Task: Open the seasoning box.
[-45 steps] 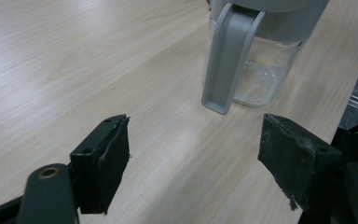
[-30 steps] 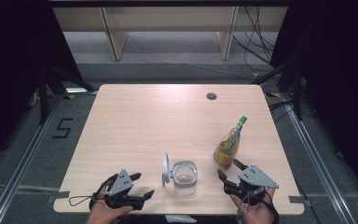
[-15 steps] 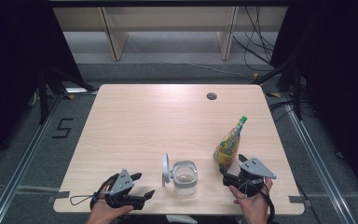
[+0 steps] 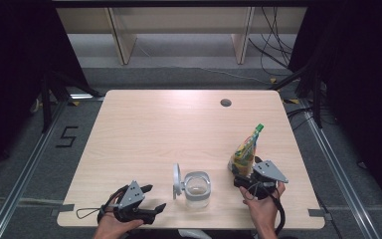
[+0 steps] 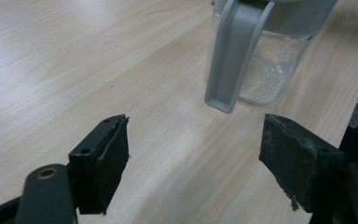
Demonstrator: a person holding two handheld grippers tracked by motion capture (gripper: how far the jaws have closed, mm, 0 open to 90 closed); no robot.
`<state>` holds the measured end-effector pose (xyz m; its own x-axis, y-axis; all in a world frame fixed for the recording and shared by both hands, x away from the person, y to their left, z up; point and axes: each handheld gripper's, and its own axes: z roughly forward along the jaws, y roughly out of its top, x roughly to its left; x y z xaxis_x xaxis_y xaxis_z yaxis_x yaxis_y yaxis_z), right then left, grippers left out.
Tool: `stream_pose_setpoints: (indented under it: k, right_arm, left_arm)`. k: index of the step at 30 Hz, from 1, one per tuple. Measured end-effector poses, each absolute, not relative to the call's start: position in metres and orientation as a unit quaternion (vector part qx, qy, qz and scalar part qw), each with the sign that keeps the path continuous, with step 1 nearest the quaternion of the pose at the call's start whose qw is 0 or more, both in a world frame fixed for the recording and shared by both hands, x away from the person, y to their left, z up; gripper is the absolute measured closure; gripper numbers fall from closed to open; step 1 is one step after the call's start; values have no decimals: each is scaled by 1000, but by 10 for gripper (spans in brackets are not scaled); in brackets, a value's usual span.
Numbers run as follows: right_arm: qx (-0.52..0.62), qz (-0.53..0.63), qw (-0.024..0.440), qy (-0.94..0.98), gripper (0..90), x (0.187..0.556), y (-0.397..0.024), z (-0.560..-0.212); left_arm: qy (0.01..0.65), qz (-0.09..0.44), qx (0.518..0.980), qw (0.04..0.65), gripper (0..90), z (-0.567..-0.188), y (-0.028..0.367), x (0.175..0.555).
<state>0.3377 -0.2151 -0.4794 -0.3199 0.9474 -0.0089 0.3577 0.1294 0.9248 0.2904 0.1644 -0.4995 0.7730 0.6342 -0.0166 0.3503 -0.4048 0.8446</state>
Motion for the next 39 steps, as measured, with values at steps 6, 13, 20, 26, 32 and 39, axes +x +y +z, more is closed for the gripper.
stream_pose_setpoints:
  k: [6, 13, 20, 26, 32, 39]
  right_arm:
    - [496, 427, 346, 672, 169, 342, -208, -480]
    - [496, 425, 360, 667, 144, 351, -205, -485]
    - [492, 414, 375, 668, 146, 354, -202, -488]
    - [476, 425, 363, 679, 189, 353, -208, -487]
    - [451, 445, 324, 703, 246, 351, -229, -485]
    - [410, 453, 300, 733, 275, 352, -245, -481]
  left_arm:
    - [302, 154, 819, 463, 234, -500, 163, 289]
    - [298, 160, 822, 458, 232, -501, 162, 290]
    - [301, 147, 822, 460, 229, -500, 163, 289]
    - [303, 148, 818, 466, 229, -499, 165, 289]
    - [306, 145, 814, 471, 230, -499, 165, 289]
    - [310, 146, 814, 469, 228, -499, 166, 289]
